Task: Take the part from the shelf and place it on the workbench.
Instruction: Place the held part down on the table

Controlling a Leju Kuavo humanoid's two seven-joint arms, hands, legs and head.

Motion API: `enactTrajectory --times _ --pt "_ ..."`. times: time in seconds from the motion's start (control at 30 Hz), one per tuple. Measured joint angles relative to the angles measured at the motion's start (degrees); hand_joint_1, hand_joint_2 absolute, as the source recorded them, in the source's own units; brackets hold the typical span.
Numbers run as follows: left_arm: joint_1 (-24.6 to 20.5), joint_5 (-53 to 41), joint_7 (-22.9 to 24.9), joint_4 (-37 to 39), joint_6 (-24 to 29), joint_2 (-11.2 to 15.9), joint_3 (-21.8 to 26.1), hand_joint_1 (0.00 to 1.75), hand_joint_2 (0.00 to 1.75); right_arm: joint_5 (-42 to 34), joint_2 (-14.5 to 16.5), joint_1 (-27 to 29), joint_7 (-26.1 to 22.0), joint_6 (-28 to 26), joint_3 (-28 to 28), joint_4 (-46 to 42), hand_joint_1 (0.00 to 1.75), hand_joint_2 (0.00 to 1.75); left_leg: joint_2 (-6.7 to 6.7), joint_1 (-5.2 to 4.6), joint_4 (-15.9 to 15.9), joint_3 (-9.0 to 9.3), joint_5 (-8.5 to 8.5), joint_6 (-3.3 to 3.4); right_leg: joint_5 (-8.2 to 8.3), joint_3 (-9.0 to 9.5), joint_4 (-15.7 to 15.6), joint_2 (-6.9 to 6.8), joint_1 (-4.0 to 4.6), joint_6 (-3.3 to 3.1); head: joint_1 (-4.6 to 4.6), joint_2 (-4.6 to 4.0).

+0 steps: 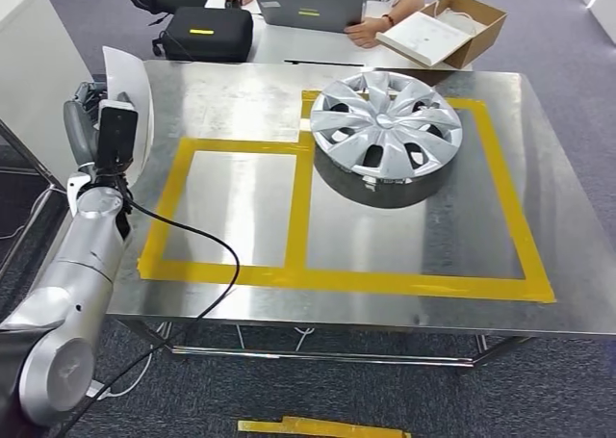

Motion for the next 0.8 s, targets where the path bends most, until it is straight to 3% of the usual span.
enactTrajectory --times 0.1,0.13,0.17,0.2,0.27,0.33,0.43,0.5,0.63,0.67,0.7,0.8 --pt "-0.3 0.4 -0.4 1.5 -0.5 -0.5 0.6 1.75 1.75 0.1 0.0 0.0 -0.1 0.0 0.0 0.0 0.0 1.75 0.01 -0.01 -0.1 -0.02 -0.04 0.53 -4.99 -5.38 11.0 -0.1 -0.09 0.51 0.24 0.0" --pt "-0.3 0.4 -0.4 2.0 -0.6 -0.6 0.8 1.75 1.75 0.1 0.0 0.0 -0.1 0.0 0.0 0.0 0.0 1.75 0.01 -0.08 0.0 -0.01 -0.07 0.57 -5.7 -6.87 13.8 -0.1 -0.08 0.53 0.22 0.0" --pt "-0.3 0.5 -0.4 2.5 -0.6 -0.8 0.9 1.75 1.75 0.1 0.0 0.0 -0.1 0.0 0.0 0.0 0.0 1.75 -0.01 -0.15 0.0 0.01 -0.08 0.59 -5.32 -7.43 14.5 -0.1 -0.06 0.45 0.24 0.0" --pt "-0.2 0.5 -0.6 2.9 -0.6 -0.9 1.1 1.75 1.75 0.2 0.0 0.0 -0.1 0.0 0.0 0.0 0.0 1.75 -0.03 -0.22 0.0 0.05 -0.1 0.6 -3.84 -6.81 12.8 -0.1 -0.01 0.24 0.23 0.0" --pt "-0.3 0.7 -1.2 3.6 -0.6 -1.3 1.5 1.75 1.75 0.3 -0.1 0.0 0.0 0.0 0.1 0.0 0.0 1.75 -0.09 -0.34 0.0 0.16 -0.16 0.54 0.25 -3.11 4.8 -0.09 0.19 -0.52 0.23 0.0" --pt "-0.3 1.0 -2.0 4.2 -0.6 -1.7 1.8 1.75 1.75 0.4 -0.2 -0.1 -0.1 -0.1 0.1 0.0 0.0 1.75 -0.09 -0.54 0.0 0.11 -0.18 0.24 2.16 0.1 -1.3 -0.1 0.44 -1.13 0.19 0.0" --pt "0.3 1.5 -3.1 5.1 -0.6 -2.4 2.2 1.75 1.75 0.5 -0.2 -0.1 -0.1 -0.1 0.4 0.0 0.0 1.75 -0.06 -0.51 -0.1 0.08 -0.13 -0.56 2.31 0.97 -2.7 -0.1 0.44 -1.52 0.16 0.0" --pt "0.6 1.6 -3.4 5.5 -0.6 -2.7 2.4 1.75 1.75 0.5 -0.2 -0.1 -0.1 -0.1 0.5 0.0 0.0 1.75 -0.04 -0.44 1.3 -0.5 -1.34 -1.21 2.65 1.28 -3.2 -0.2 0.14 -1.97 0.02 0.0" --pt "1.1 1.7 -3.6 6.2 -0.6 -3.0 2.7 1.75 1.75 0.5 -0.2 -0.1 -0.2 -0.1 0.6 0.0 0.0 1.75 0.02 0.04 14.0 -6.34 -7.27 -2.35 2.7 1.51 -3.5 -0.21 -0.02 -2.41 -0.19 0.0" --pt "1.3 1.7 -3.6 6.4 -0.6 -3.0 2.8 1.75 1.75 0.5 -0.2 -0.1 -0.1 -0.1 0.6 0.0 0.0 1.75 0.02 0.13 15.4 -7.09 -7.19 -2.49 2.67 1.55 -3.4 -0.16 -0.03 -2.39 -0.2 0.0" --pt "1.4 1.7 -3.6 6.6 -0.6 -3.0 3.0 1.75 1.75 0.5 -0.2 0.0 -0.1 -0.1 0.7 0.0 0.0 1.75 0.03 0.21 14.6 -6.79 -5.98 -2.56 2.61 1.6 -3.3 -0.12 -0.04 -2.33 -0.2 0.0" --pt "1.3 1.8 -3.8 6.9 -0.7 -3.1 3.1 1.75 1.75 0.5 -0.2 0.0 -0.1 -0.1 0.9 0.0 0.0 1.75 0.02 0.37 4.2 -1.87 -0.71 -2.44 2.12 1.66 -2.8 -0.03 0.06 -1.77 -0.21 0.0"
